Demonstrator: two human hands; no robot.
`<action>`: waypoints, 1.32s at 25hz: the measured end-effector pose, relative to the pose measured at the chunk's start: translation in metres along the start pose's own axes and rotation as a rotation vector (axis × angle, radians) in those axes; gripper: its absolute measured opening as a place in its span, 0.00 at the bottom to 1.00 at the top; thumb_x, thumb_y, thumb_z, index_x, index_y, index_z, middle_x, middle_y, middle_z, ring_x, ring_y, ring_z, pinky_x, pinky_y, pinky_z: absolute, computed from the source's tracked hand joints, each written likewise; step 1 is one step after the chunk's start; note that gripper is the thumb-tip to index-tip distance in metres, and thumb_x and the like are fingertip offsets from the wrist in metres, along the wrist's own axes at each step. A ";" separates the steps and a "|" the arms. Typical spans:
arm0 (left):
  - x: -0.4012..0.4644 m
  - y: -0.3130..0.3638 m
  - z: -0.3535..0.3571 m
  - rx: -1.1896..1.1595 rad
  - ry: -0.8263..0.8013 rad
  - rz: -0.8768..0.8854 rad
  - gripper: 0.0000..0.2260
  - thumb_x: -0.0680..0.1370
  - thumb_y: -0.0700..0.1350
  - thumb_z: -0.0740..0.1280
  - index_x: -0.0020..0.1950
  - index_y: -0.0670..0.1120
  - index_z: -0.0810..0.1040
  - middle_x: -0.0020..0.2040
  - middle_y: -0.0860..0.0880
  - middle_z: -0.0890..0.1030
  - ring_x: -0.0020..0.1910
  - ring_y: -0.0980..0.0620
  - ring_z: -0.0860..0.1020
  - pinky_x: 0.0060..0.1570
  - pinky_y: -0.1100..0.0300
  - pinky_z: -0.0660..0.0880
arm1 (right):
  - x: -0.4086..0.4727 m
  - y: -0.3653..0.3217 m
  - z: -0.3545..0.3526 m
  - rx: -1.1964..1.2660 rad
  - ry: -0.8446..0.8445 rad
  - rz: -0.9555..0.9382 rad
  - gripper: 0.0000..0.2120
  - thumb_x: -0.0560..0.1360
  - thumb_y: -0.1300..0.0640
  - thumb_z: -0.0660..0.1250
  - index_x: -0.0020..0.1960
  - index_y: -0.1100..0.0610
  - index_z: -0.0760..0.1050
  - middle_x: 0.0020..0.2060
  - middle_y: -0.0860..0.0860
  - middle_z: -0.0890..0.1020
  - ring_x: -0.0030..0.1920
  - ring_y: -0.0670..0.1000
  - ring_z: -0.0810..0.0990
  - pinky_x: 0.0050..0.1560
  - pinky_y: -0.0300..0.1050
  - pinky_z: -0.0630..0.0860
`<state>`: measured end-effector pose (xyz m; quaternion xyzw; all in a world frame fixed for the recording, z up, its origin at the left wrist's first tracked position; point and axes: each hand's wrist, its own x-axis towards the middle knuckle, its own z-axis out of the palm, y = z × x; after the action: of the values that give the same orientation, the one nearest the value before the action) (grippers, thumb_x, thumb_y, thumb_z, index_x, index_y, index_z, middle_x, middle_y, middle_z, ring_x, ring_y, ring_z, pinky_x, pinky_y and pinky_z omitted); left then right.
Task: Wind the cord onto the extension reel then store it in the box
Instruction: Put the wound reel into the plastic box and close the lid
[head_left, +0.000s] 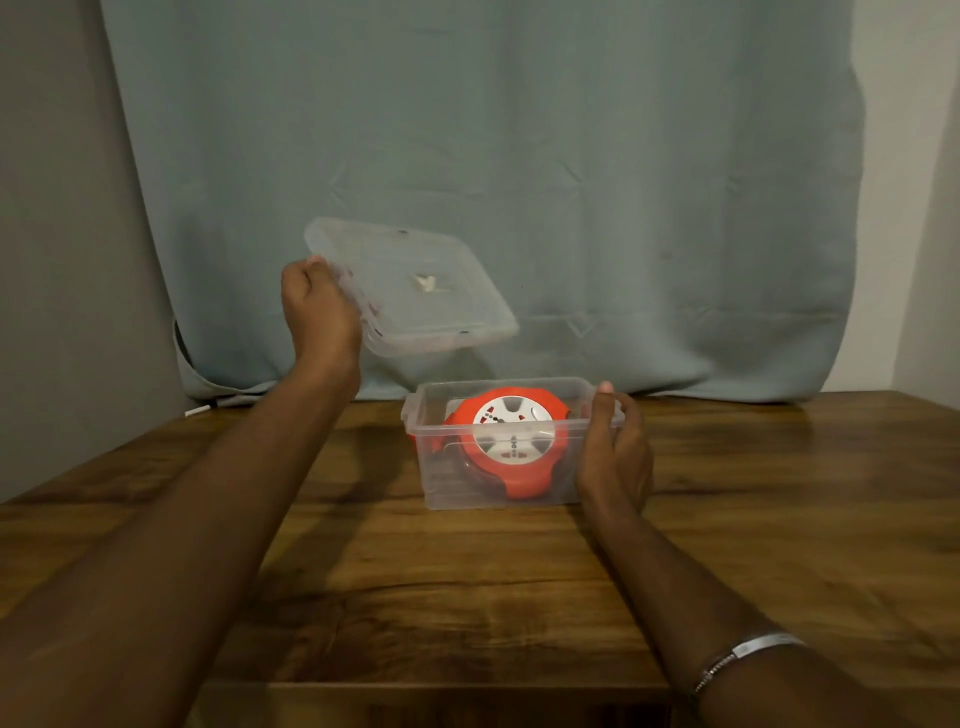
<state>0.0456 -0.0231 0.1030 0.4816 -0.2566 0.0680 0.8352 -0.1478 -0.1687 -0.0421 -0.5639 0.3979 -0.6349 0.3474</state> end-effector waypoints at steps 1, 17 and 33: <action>0.002 0.006 0.004 -0.056 -0.023 -0.147 0.11 0.83 0.42 0.57 0.48 0.44 0.78 0.44 0.46 0.81 0.42 0.45 0.80 0.45 0.52 0.79 | -0.001 -0.002 0.000 0.004 0.002 -0.006 0.28 0.84 0.36 0.52 0.72 0.52 0.74 0.65 0.55 0.82 0.65 0.59 0.79 0.55 0.46 0.70; -0.016 -0.060 -0.003 0.901 -0.590 -0.492 0.18 0.81 0.56 0.67 0.60 0.43 0.77 0.56 0.42 0.81 0.49 0.45 0.79 0.51 0.51 0.78 | -0.005 -0.012 -0.002 0.029 0.046 -0.243 0.21 0.83 0.39 0.58 0.66 0.51 0.77 0.64 0.49 0.81 0.61 0.51 0.79 0.62 0.52 0.76; -0.034 -0.047 0.043 1.422 -1.210 0.068 0.34 0.80 0.68 0.54 0.82 0.51 0.60 0.82 0.48 0.60 0.80 0.44 0.60 0.77 0.45 0.56 | 0.003 -0.008 -0.005 0.098 0.094 -0.003 0.14 0.80 0.47 0.65 0.59 0.50 0.84 0.52 0.48 0.86 0.51 0.50 0.81 0.46 0.43 0.71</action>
<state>0.0178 -0.0797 0.0677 0.8254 -0.5599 -0.0288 0.0663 -0.1535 -0.1673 -0.0334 -0.5162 0.3813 -0.6799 0.3546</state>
